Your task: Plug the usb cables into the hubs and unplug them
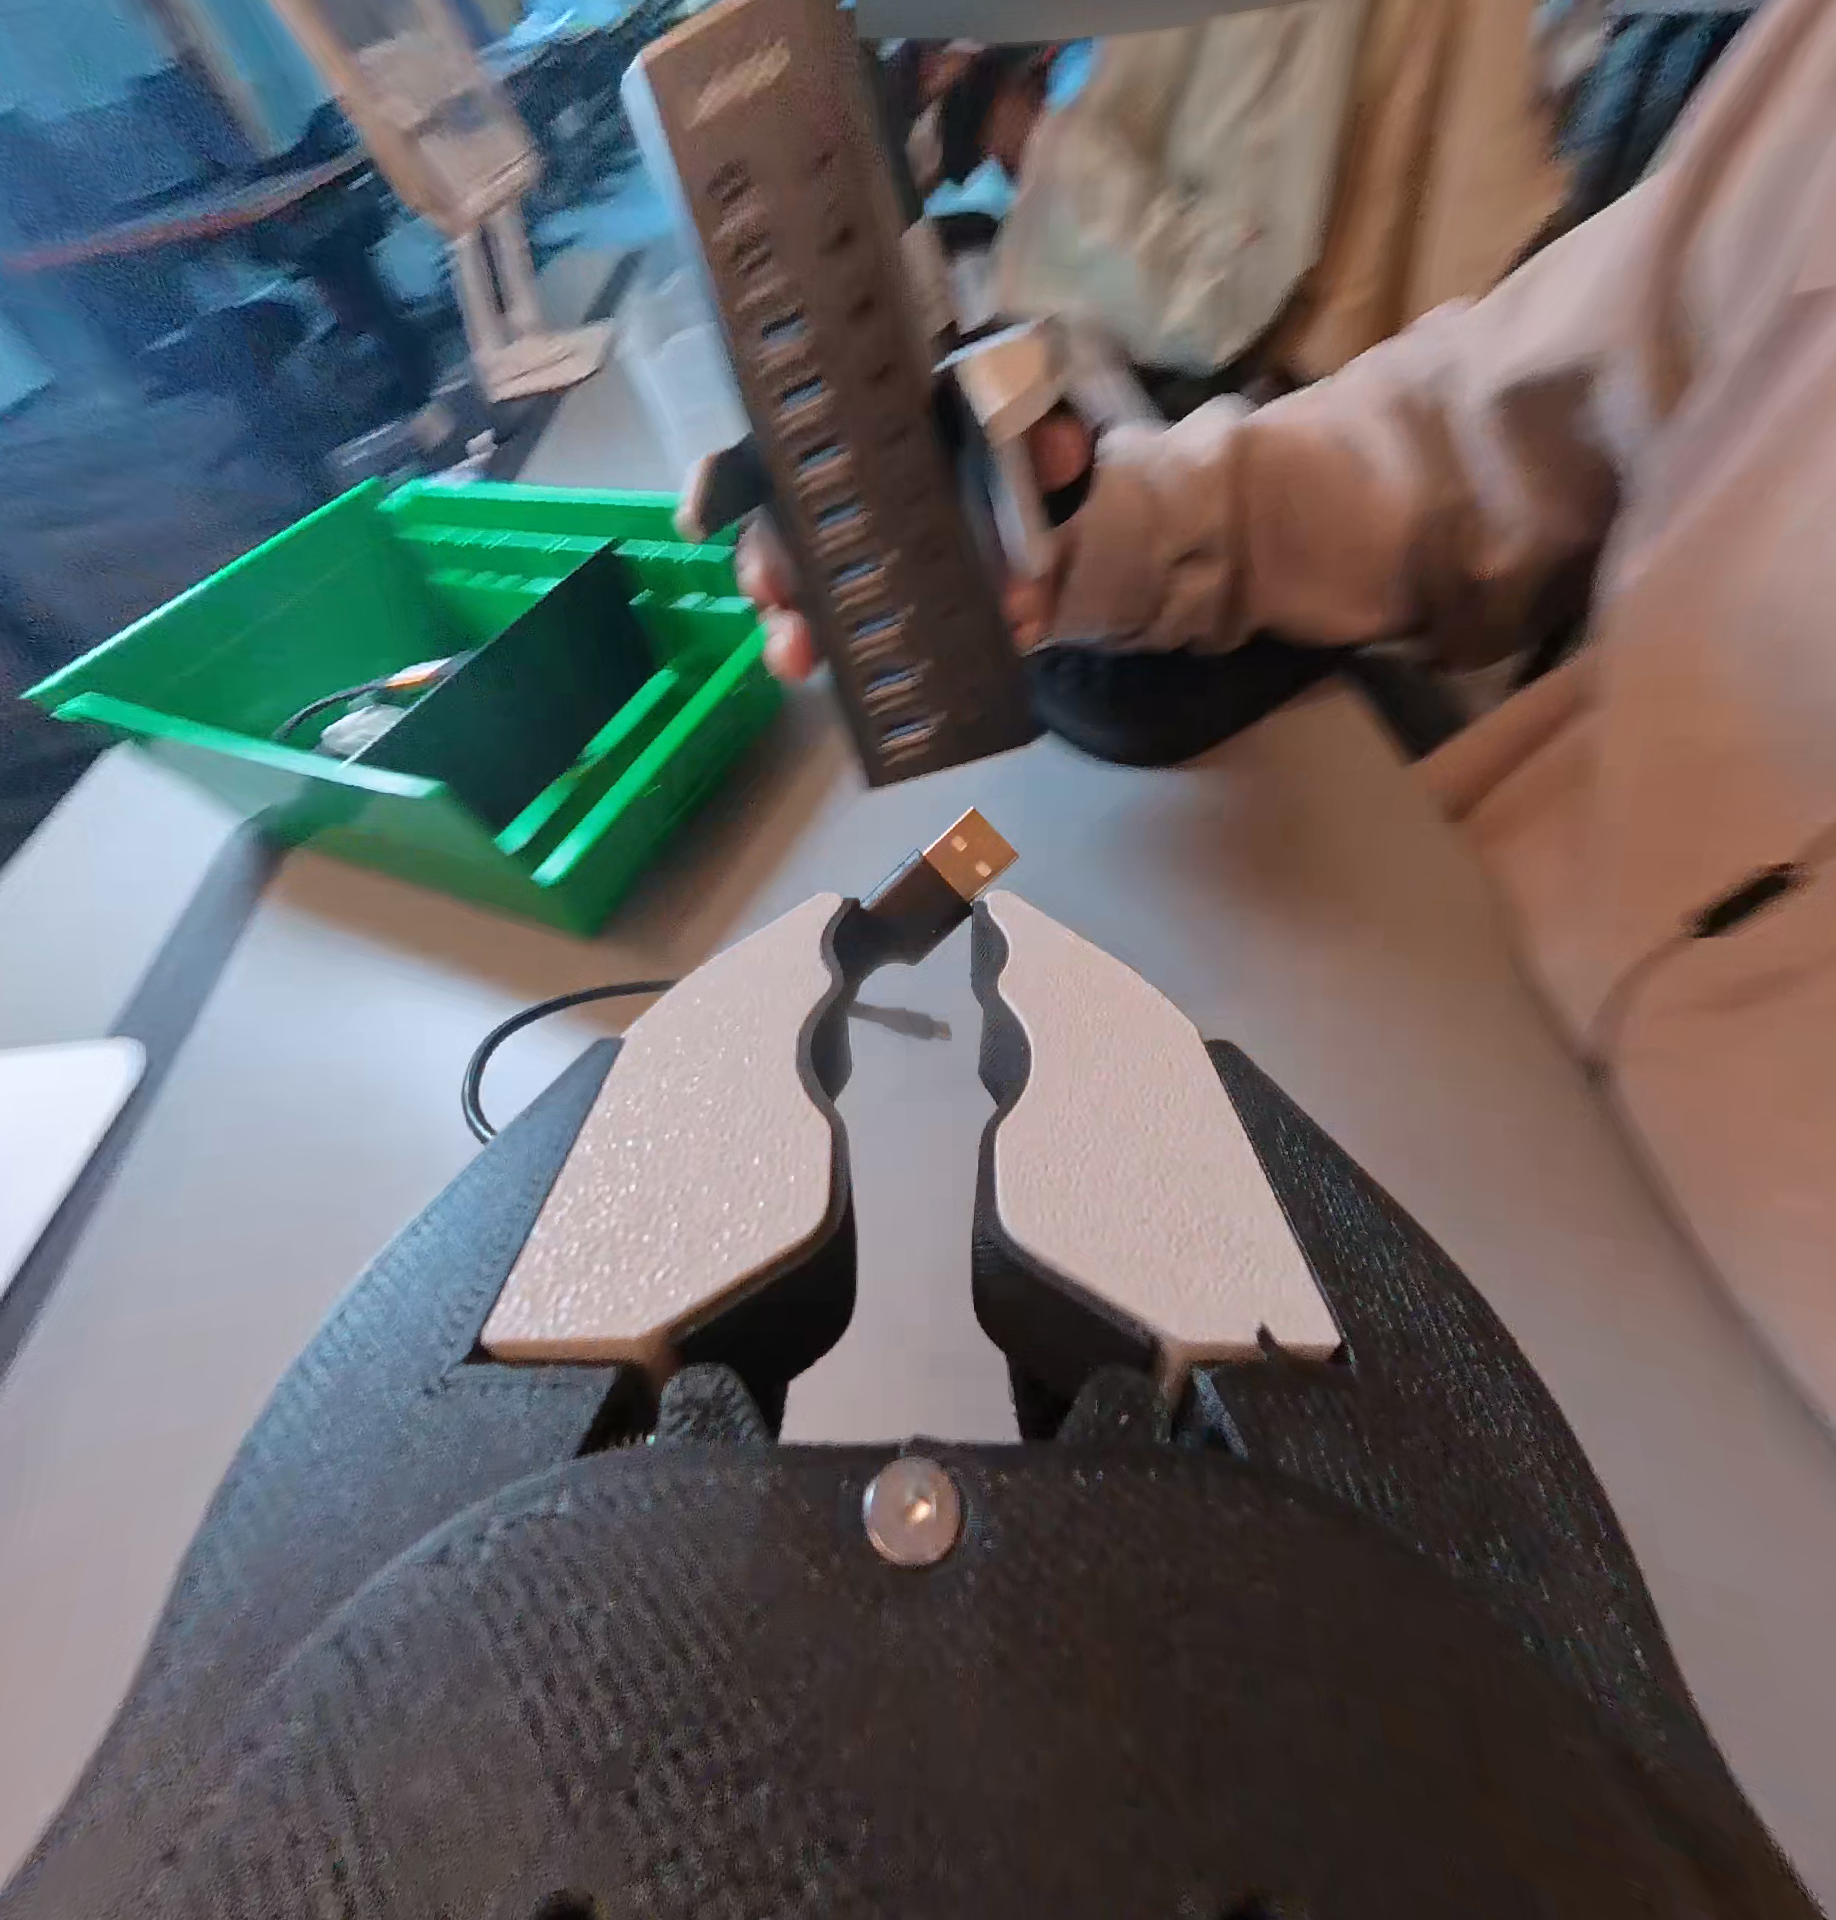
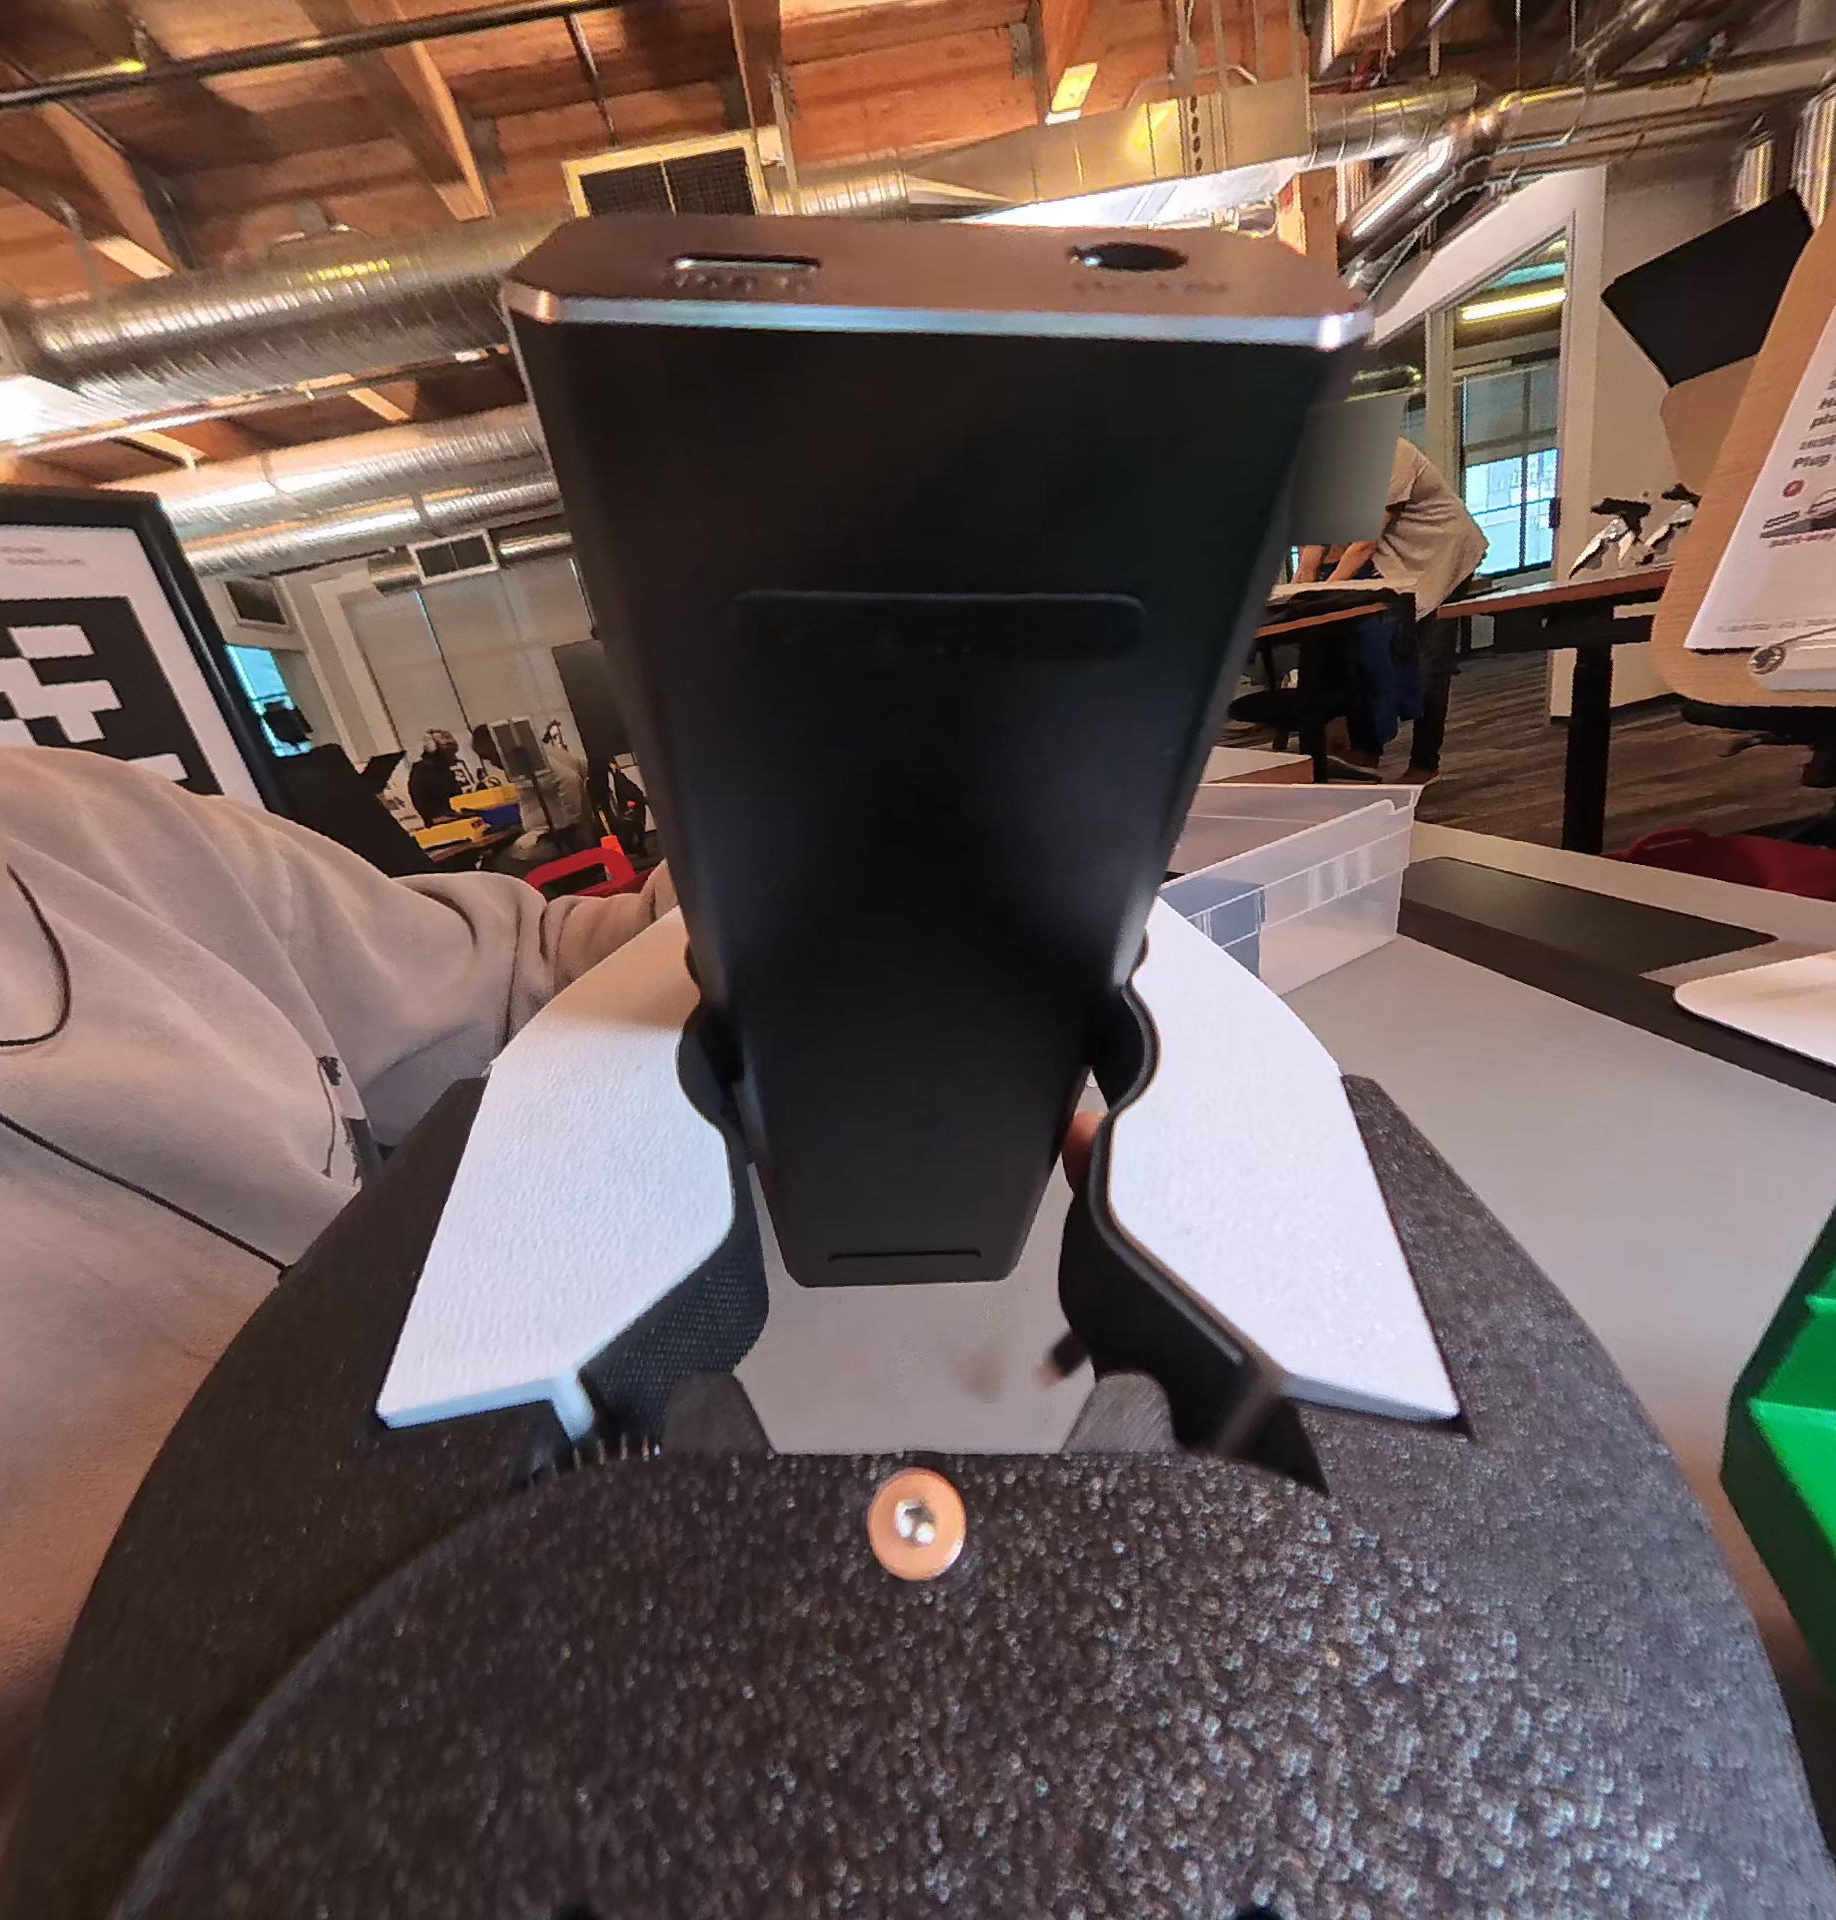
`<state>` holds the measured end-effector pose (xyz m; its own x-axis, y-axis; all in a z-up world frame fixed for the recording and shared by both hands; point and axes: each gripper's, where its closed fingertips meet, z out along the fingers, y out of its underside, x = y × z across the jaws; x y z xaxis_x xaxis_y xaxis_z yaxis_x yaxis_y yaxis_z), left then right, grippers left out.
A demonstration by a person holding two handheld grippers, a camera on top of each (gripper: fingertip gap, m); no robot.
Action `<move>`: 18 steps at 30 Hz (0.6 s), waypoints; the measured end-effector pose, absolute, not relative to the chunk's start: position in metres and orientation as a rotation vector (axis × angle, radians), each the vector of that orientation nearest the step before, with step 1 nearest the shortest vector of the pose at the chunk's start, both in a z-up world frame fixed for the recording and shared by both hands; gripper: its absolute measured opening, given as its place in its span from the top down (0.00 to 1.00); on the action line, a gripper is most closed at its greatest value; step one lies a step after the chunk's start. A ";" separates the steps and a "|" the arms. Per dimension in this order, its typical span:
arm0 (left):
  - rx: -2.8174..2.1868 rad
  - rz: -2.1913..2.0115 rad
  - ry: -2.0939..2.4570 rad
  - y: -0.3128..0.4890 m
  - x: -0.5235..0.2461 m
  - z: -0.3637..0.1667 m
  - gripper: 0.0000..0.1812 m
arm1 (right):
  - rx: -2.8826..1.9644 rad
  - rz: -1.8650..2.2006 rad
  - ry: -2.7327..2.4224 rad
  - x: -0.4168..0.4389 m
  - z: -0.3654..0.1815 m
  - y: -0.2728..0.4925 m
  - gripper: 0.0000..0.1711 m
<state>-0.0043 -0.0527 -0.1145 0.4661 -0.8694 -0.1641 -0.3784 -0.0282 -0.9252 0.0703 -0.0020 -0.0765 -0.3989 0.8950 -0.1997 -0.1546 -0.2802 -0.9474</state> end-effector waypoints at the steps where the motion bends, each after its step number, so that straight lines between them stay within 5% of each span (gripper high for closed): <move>1: -1.658 -0.474 1.076 -0.044 -0.009 -0.121 0.89 | -1.018 1.775 -1.190 0.070 -0.077 -0.002 0.59; 7: -1.771 -0.117 1.071 -0.023 -0.021 -0.148 0.89 | -1.028 1.773 -1.210 0.068 -0.081 -0.004 0.59; 18: -2.029 -0.241 1.347 -0.090 -0.032 -0.126 0.89 | -1.029 1.774 -1.217 0.067 -0.082 -0.005 0.59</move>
<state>-0.0316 -0.0904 -0.1256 0.4468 -0.8701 -0.2082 -0.7442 -0.2323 -0.6263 0.0673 -0.0050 -0.0822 -0.4051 0.8913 -0.2035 -0.1310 -0.2769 -0.9519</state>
